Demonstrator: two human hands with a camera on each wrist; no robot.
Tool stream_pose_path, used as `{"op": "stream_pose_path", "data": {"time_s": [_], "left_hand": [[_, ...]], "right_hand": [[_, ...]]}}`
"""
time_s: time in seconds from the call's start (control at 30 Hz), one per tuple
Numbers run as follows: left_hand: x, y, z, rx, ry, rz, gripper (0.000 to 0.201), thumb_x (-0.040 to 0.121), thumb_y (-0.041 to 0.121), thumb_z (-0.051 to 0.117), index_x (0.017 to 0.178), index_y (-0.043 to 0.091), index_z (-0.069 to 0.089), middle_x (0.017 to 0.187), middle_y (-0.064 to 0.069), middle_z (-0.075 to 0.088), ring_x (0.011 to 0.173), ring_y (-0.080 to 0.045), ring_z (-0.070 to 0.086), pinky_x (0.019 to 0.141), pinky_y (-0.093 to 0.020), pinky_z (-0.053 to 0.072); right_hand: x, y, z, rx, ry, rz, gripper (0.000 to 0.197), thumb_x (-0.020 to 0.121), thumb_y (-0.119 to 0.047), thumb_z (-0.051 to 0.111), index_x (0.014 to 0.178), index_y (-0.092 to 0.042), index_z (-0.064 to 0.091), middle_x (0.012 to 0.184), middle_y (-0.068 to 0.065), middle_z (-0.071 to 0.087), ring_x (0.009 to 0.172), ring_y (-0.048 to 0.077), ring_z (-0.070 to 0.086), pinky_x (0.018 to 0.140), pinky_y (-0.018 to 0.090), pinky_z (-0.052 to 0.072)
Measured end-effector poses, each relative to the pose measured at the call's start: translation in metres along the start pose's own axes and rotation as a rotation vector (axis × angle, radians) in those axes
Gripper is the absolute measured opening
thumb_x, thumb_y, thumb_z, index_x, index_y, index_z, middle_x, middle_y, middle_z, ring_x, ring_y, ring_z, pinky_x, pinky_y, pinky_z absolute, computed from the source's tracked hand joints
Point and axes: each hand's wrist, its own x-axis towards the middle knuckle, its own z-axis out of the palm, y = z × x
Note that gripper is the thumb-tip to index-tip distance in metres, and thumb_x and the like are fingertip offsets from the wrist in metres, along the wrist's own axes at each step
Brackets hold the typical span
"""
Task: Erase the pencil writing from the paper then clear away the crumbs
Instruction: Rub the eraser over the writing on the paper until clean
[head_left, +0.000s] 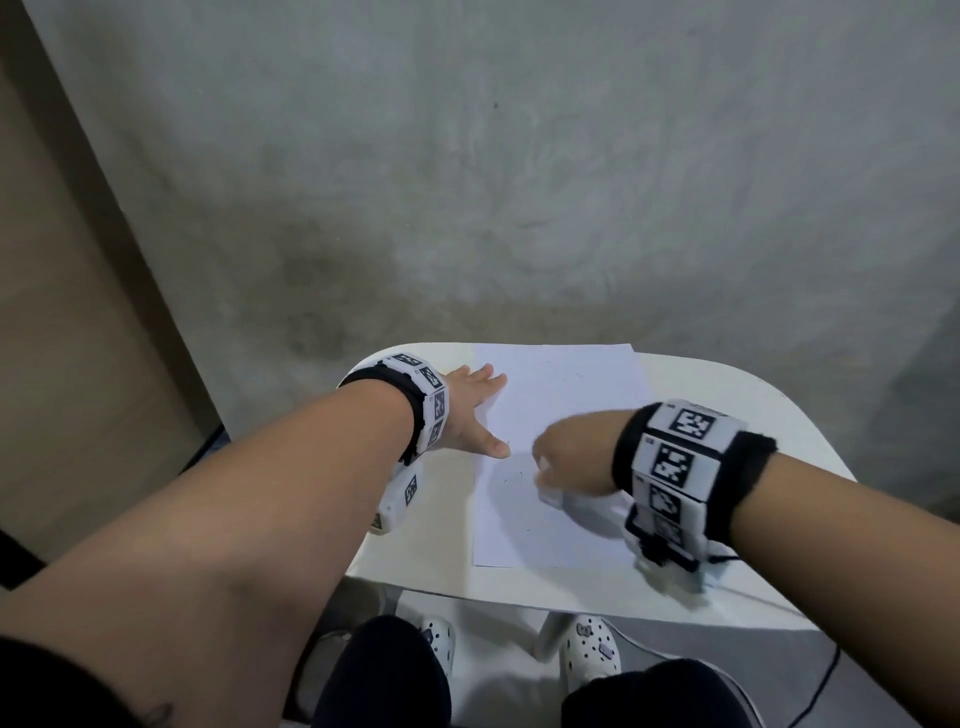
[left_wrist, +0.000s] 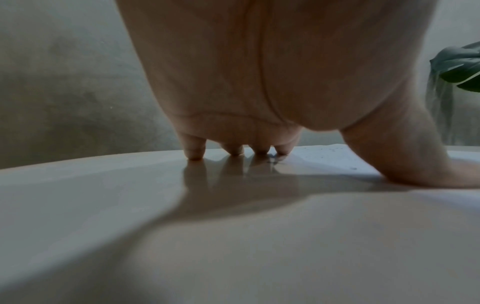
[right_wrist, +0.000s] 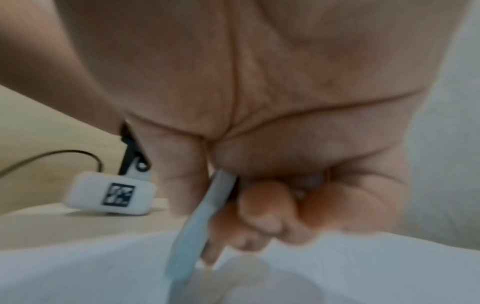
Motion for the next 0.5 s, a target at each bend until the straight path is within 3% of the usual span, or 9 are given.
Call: {"op": "stream_pose_path", "data": {"time_s": [0.13, 0.23, 0.37, 0.5], "left_hand": [[-0.001, 0.001, 0.0, -0.01, 0.002, -0.002, 0.101, 0.085, 0.063, 0.055, 0.154, 0.027, -0.01, 0.161, 0.007, -0.015, 0.15, -0.018, -0.01, 0.121, -0.044, 0.002], [0.0, -0.001, 0.0, -0.026, -0.001, 0.007, 0.101, 0.085, 0.062, 0.056, 0.154, 0.027, -0.009, 0.161, 0.007, -0.015, 0.15, -0.017, -0.011, 0.121, -0.044, 0.001], [-0.001, 0.0, 0.0, -0.018, 0.002, 0.005, 0.1, 0.086, 0.061, 0.055, 0.154, 0.028, -0.009, 0.161, 0.008, -0.015, 0.15, -0.017, -0.011, 0.121, -0.044, 0.001], [-0.001, 0.0, 0.0, -0.022, -0.002, 0.007, 0.101, 0.086, 0.062, 0.055, 0.154, 0.027, -0.01, 0.161, 0.006, -0.015, 0.15, -0.018, -0.011, 0.122, -0.045, 0.002]], "right_hand": [[0.011, -0.006, 0.0, -0.027, 0.08, 0.023, 0.036, 0.101, -0.029, 0.033, 0.12, -0.006, 0.054, 0.122, 0.008, 0.06, 0.109, 0.026, 0.055, 0.092, 0.033, 0.04], [-0.004, -0.001, 0.011, 0.059, 0.007, 0.006, 0.031, 0.098, -0.026, 0.038, 0.114, -0.007, 0.056, 0.115, 0.006, 0.061, 0.092, 0.022, 0.05, 0.081, 0.032, 0.038], [-0.009, 0.003, 0.006, 0.029, -0.13, 0.012, 0.027, 0.093, -0.03, 0.049, 0.106, -0.008, 0.06, 0.108, 0.004, 0.063, 0.094, 0.024, 0.056, 0.079, 0.033, 0.04], [0.01, 0.001, 0.0, 0.085, 0.038, 0.025, 0.03, 0.094, -0.029, 0.046, 0.11, -0.008, 0.061, 0.111, 0.005, 0.065, 0.103, 0.025, 0.06, 0.082, 0.034, 0.042]]}}
